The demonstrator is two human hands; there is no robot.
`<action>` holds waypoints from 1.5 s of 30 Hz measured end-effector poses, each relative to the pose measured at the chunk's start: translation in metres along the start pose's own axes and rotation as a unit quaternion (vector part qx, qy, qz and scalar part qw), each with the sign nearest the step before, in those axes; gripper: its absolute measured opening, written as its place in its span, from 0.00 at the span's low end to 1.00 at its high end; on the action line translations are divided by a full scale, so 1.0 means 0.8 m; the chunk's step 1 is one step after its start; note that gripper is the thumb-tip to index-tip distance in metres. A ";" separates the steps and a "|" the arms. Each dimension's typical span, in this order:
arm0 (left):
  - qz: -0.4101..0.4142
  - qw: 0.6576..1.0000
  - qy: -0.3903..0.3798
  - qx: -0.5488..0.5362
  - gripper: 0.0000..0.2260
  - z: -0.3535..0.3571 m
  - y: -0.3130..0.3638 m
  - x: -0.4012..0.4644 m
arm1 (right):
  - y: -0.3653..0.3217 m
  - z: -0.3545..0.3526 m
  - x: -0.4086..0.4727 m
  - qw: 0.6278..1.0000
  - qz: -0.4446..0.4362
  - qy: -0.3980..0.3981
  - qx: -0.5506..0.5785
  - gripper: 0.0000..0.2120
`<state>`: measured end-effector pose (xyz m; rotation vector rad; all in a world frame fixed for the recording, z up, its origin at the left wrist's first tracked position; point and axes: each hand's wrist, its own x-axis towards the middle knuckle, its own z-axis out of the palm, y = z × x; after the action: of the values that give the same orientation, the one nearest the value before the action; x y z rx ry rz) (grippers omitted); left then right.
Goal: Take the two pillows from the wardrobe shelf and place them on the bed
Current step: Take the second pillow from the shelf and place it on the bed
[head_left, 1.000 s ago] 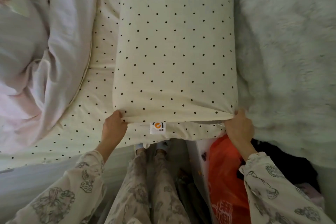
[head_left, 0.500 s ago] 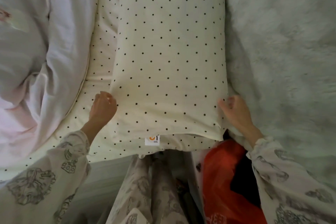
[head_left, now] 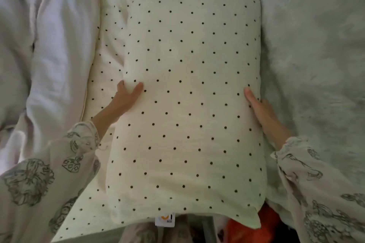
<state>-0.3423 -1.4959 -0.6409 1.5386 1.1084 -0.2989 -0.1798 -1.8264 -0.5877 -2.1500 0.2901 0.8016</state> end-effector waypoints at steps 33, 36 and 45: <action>-0.050 0.973 0.022 -0.223 0.40 0.046 0.119 0.057 | -0.117 -0.053 0.120 0.997 -0.028 0.059 -0.036 0.48; -0.049 0.967 0.007 -0.249 0.31 0.044 0.133 0.059 | -0.130 -0.054 0.128 0.998 -0.032 0.046 0.002 0.46; 0.062 0.935 0.131 -0.324 0.17 0.038 0.158 0.023 | -0.155 -0.072 0.108 0.991 -0.102 0.052 0.069 0.32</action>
<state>-0.2248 -1.5002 -0.5832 1.0570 1.1557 0.3482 -0.0313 -1.7845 -0.5389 -2.0558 0.1693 0.5374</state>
